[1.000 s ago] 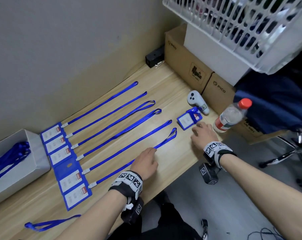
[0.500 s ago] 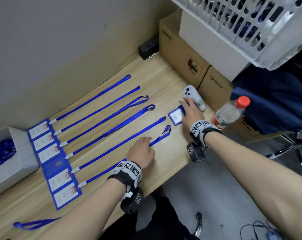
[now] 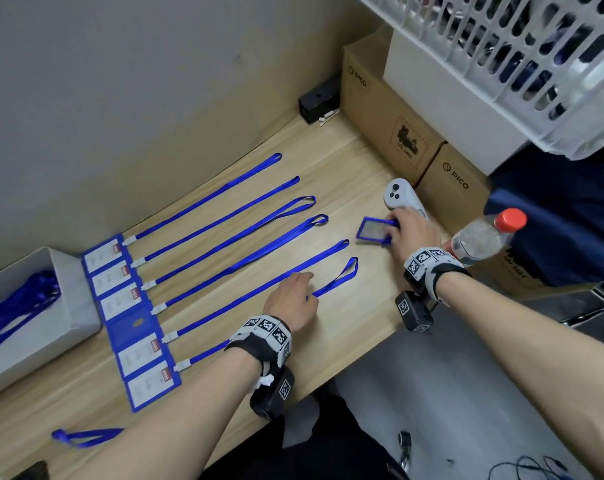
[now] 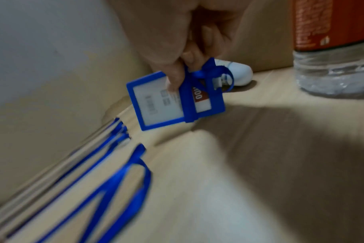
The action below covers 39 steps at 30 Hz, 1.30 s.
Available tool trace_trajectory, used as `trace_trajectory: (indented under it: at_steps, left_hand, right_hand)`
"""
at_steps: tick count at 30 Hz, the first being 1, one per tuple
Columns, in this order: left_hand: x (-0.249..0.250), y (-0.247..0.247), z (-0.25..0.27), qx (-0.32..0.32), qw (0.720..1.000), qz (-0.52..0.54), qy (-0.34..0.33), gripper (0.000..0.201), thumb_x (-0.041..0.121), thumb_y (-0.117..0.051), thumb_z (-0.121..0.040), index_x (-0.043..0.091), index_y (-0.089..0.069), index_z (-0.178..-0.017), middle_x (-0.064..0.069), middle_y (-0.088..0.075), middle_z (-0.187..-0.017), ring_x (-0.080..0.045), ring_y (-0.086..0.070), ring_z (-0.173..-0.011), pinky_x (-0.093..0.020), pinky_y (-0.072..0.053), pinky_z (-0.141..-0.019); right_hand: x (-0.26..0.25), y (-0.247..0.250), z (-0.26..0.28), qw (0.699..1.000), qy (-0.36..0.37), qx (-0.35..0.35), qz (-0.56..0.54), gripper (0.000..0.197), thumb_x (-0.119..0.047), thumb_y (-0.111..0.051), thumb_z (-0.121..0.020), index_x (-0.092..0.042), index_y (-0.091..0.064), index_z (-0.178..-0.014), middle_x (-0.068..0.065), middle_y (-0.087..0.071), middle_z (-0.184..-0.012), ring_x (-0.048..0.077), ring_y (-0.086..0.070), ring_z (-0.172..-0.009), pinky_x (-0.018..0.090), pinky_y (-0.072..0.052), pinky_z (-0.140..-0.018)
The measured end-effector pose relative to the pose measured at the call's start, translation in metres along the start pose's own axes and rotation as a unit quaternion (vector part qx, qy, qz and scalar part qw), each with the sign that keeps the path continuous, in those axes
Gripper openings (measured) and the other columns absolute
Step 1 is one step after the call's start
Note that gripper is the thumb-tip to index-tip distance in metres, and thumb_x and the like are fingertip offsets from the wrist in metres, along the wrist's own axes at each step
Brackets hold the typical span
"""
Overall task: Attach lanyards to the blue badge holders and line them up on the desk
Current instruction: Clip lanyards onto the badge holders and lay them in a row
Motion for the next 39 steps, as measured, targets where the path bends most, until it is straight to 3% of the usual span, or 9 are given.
trace_trajectory:
  at_steps: [5,7,13,19,23,26,32,36,39]
  left_hand:
    - [0.000,0.018,0.007,0.035,0.998,0.053,-0.001,0.051,0.019,-0.045,-0.094,0.020,-0.041,-0.145,-0.001,-0.046,-0.145,-0.021,-0.044,-0.132,-0.037,-0.041,-0.103]
    - [-0.002,0.024,0.012,0.046,0.996,0.074,0.001,0.049,0.019,-0.045,-0.095,0.020,-0.044,-0.144,-0.001,-0.048,-0.144,-0.021,-0.045,-0.131,-0.036,-0.040,-0.104]
    - [-0.023,0.043,0.037,0.132,0.980,0.147,0.023,0.034,0.030,-0.045,-0.098,0.017,-0.056,-0.128,-0.001,-0.064,-0.122,-0.022,-0.060,-0.109,-0.034,-0.047,-0.088]
    - [-0.093,0.043,0.077,0.215,0.902,0.357,0.112,0.020,0.015,-0.055,-0.095,0.018,-0.062,-0.113,0.000,-0.063,-0.095,-0.019,-0.063,-0.084,-0.022,-0.049,-0.071]
    - [-0.147,0.031,0.109,0.239,0.851,0.442,0.153,0.015,0.009,-0.060,-0.091,0.015,-0.065,-0.103,-0.010,-0.071,-0.100,-0.028,-0.067,-0.094,-0.044,-0.055,-0.088]
    - [-0.183,0.026,0.132,0.252,0.823,0.476,0.183,0.014,0.009,-0.061,-0.093,0.011,-0.064,-0.107,-0.007,-0.070,-0.103,-0.023,-0.068,-0.097,-0.037,-0.056,-0.088]
    - [-0.239,0.021,0.165,0.285,0.784,0.504,0.225,0.020,0.012,-0.060,-0.095,0.007,-0.063,-0.114,-0.003,-0.066,-0.103,-0.016,-0.063,-0.094,-0.029,-0.052,-0.086]
    - [-0.270,0.017,0.182,0.287,0.757,0.533,0.244,0.014,0.016,-0.064,-0.090,0.008,-0.070,-0.099,-0.005,-0.071,-0.099,-0.024,-0.068,-0.095,-0.040,-0.056,-0.089]
    - [-0.289,0.007,0.186,0.269,0.753,0.549,0.244,0.024,0.031,-0.066,-0.079,0.010,-0.072,-0.089,-0.003,-0.069,-0.084,-0.023,-0.065,-0.079,-0.047,-0.058,-0.084]
  right_hand:
    - [-0.035,0.027,0.007,0.988,-0.051,0.014,-0.148,0.016,-0.040,-0.060,-0.089,-0.025,-0.063,-0.094,-0.005,-0.063,-0.079,0.023,-0.058,-0.083,0.031,-0.042,-0.070]
    - [-0.060,0.020,0.019,0.977,-0.031,-0.010,-0.212,0.015,-0.042,-0.064,-0.085,-0.028,-0.062,-0.087,-0.007,-0.064,-0.078,0.020,-0.060,-0.079,0.031,-0.047,-0.070]
    - [-0.134,-0.025,0.066,0.919,0.028,-0.129,-0.373,0.012,-0.018,-0.071,-0.082,-0.015,-0.059,-0.079,-0.002,-0.057,-0.059,0.014,-0.055,-0.048,0.028,-0.046,-0.054]
    - [-0.200,-0.065,0.121,0.846,0.055,-0.296,-0.441,0.024,0.004,-0.063,-0.087,-0.002,-0.051,-0.107,0.009,-0.072,-0.081,0.012,-0.067,-0.060,0.024,-0.050,-0.048]
    - [-0.243,-0.083,0.155,0.806,0.072,-0.400,-0.430,0.033,0.006,-0.061,-0.089,-0.008,-0.054,-0.118,0.011,-0.072,-0.083,0.022,-0.065,-0.064,0.030,-0.052,-0.052]
    - [-0.272,-0.093,0.175,0.783,0.082,-0.455,-0.416,0.045,0.010,-0.059,-0.089,-0.011,-0.051,-0.128,0.016,-0.071,-0.089,0.030,-0.060,-0.076,0.031,-0.051,-0.059]
    - [-0.323,-0.107,0.202,0.791,0.160,-0.475,-0.351,0.051,0.016,-0.058,-0.087,-0.006,-0.051,-0.132,0.012,-0.070,-0.085,0.019,-0.066,-0.070,0.025,-0.055,-0.064]
    - [-0.345,-0.111,0.216,0.831,0.216,-0.407,-0.311,0.046,0.011,-0.062,-0.084,-0.018,-0.048,-0.118,0.012,-0.072,-0.093,0.022,-0.065,-0.072,0.031,-0.053,-0.064]
    - [-0.364,-0.110,0.226,0.847,0.322,-0.347,-0.242,0.037,0.001,-0.069,-0.081,-0.023,-0.057,-0.107,0.002,-0.070,-0.088,0.019,-0.064,-0.074,0.032,-0.055,-0.069]
Point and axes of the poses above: each hand's wrist, its own z-axis away from the middle knuckle, its own y-axis out of the back of the hand, x = y × z, the point moved 7 cm from there along -z, towards the middle knuckle
